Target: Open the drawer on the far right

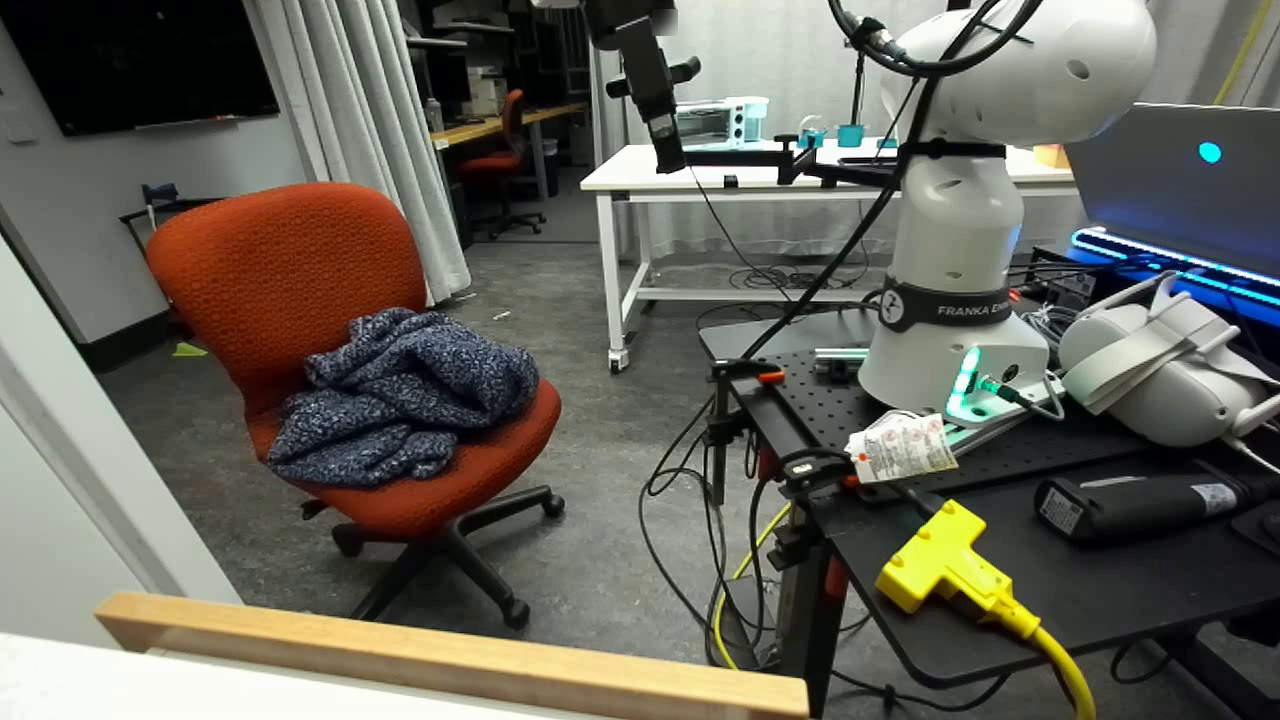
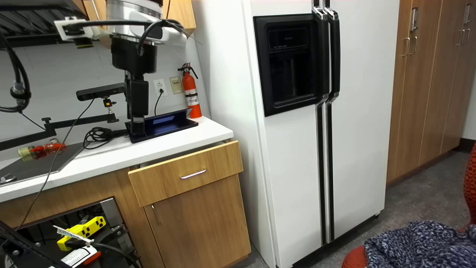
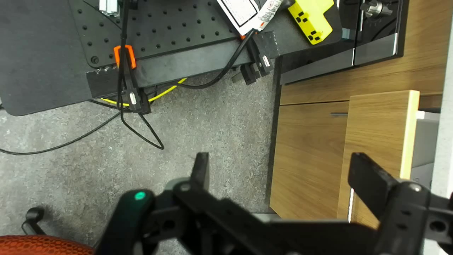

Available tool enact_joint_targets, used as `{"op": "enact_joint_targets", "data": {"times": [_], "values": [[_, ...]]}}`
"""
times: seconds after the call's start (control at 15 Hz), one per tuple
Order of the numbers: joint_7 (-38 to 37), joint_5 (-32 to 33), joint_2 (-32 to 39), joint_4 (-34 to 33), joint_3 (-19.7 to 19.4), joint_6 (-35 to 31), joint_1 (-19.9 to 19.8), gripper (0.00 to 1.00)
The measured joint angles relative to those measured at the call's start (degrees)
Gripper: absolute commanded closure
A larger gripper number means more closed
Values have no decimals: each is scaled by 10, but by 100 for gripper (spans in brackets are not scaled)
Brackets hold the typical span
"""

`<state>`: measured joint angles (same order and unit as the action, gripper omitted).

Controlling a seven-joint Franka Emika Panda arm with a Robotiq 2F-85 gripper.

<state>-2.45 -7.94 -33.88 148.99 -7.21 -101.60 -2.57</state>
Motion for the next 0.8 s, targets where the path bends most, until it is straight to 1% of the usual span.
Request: {"op": "enact_joint_targets", "data": {"times": [0.8], "values": [[1, 0, 2, 0, 6, -9, 0, 0]]}}
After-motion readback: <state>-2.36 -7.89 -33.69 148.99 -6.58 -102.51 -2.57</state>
